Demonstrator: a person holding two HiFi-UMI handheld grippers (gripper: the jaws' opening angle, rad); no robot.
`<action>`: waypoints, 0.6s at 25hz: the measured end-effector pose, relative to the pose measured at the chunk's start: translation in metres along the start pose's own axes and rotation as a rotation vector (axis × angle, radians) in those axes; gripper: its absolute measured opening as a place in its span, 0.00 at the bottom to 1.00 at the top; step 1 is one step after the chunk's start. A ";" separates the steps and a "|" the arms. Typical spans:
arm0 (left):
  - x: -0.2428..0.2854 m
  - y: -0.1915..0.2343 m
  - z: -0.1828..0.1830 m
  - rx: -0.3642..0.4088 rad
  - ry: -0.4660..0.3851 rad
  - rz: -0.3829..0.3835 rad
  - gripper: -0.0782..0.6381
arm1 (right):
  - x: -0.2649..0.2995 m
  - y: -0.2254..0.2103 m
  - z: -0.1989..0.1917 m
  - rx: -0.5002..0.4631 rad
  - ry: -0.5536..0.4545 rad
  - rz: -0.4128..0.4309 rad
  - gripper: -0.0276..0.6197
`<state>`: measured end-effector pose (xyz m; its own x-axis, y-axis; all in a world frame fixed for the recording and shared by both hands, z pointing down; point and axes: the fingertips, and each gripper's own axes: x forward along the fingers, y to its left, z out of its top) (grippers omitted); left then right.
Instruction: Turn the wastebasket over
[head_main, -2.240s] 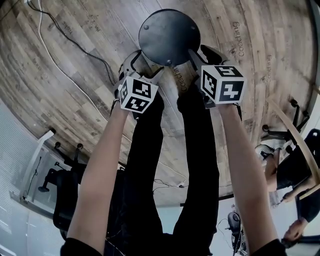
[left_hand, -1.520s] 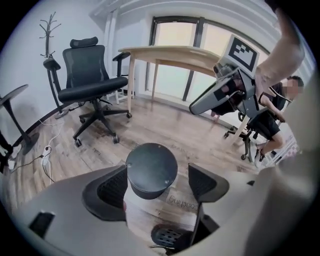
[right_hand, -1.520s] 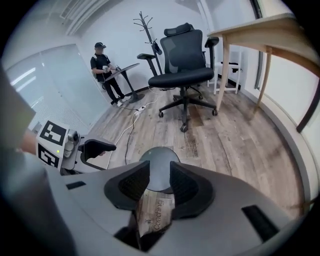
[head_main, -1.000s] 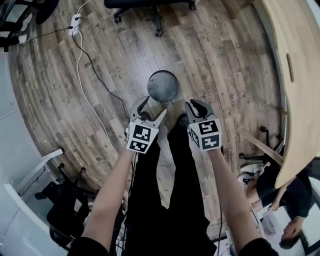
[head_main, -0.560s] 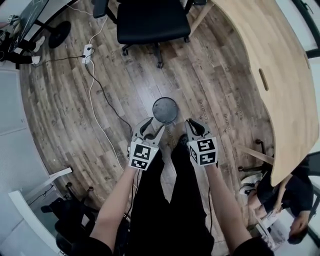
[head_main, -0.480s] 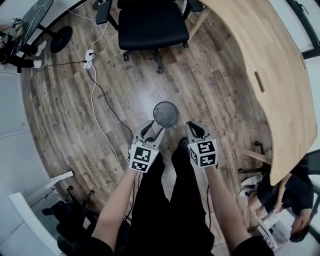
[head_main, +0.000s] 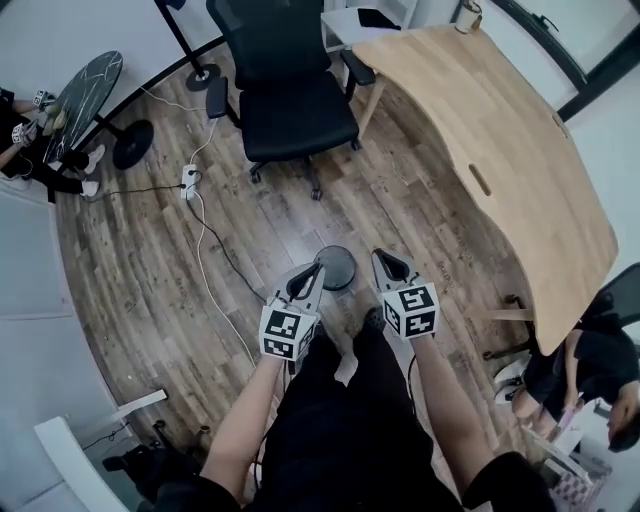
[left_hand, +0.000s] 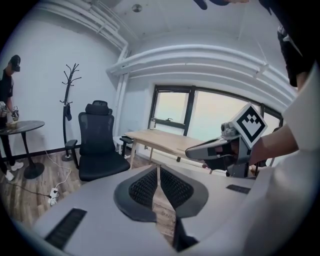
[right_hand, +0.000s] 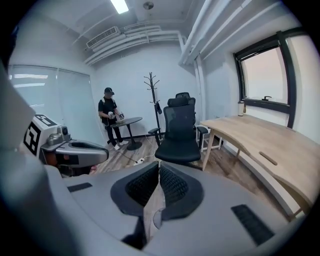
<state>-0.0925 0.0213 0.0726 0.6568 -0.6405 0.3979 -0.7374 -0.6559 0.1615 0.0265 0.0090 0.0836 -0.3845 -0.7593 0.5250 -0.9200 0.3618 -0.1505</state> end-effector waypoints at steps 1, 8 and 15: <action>-0.002 0.001 0.008 0.006 -0.007 -0.004 0.15 | -0.003 0.001 0.008 0.000 -0.019 0.000 0.10; -0.009 0.013 0.065 0.017 -0.070 -0.011 0.13 | -0.025 0.010 0.064 -0.020 -0.141 0.013 0.10; -0.032 0.025 0.113 -0.028 -0.123 -0.010 0.13 | -0.052 0.030 0.124 -0.031 -0.254 0.061 0.10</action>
<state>-0.1144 -0.0197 -0.0380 0.6769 -0.6796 0.2827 -0.7340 -0.6517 0.1909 0.0095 -0.0081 -0.0523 -0.4498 -0.8455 0.2878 -0.8931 0.4247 -0.1481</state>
